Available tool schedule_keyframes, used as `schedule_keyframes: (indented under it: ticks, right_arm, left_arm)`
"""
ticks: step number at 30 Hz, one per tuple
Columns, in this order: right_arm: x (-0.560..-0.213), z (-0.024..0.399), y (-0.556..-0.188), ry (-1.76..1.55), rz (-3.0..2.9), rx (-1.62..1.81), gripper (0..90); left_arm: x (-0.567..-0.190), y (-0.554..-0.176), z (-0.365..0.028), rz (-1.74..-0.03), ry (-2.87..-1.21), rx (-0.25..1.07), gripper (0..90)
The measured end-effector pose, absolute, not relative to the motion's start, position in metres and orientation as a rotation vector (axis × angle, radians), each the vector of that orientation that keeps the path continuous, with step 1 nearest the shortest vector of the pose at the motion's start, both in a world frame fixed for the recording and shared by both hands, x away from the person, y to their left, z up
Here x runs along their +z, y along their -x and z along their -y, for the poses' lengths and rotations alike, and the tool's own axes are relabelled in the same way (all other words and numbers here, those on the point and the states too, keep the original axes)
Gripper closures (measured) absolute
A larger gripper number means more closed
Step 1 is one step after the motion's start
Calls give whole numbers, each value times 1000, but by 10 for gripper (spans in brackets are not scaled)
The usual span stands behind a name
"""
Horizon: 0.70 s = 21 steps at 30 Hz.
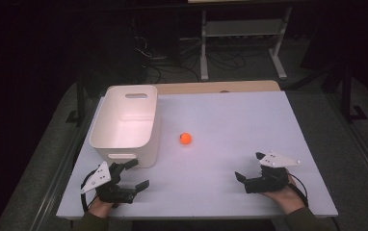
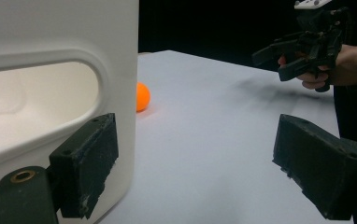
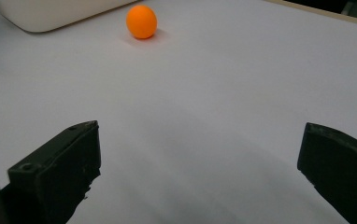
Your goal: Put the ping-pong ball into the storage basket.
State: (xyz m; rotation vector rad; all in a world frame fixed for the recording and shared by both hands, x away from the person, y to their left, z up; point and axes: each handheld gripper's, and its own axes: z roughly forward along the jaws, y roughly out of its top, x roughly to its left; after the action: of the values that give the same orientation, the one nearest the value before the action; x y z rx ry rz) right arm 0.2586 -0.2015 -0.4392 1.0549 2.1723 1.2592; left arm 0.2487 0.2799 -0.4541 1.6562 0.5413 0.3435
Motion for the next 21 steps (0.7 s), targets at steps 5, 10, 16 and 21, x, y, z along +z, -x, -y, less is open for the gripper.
schedule_keyframes:
  ticks: [5,10,16,21]
  right_arm:
    - [-439,202,-258,-1056,-2169,1260,0]
    - [-440,203,-258,-1064,-2175,1257,0]
    - [-440,201,-259,-1062,-2180,1257,0]
    - [-440,201,-260,-1064,-2183,1255,0]
  left_arm:
    - [-454,-249,-280,-544,-1657,341,137]
    - [-454,-249,-280,-545,-1659,337,137]
    - [-454,-249,-281,-544,-1655,333,137]
    - [-454,-249,-281,-545,-1652,329,137]
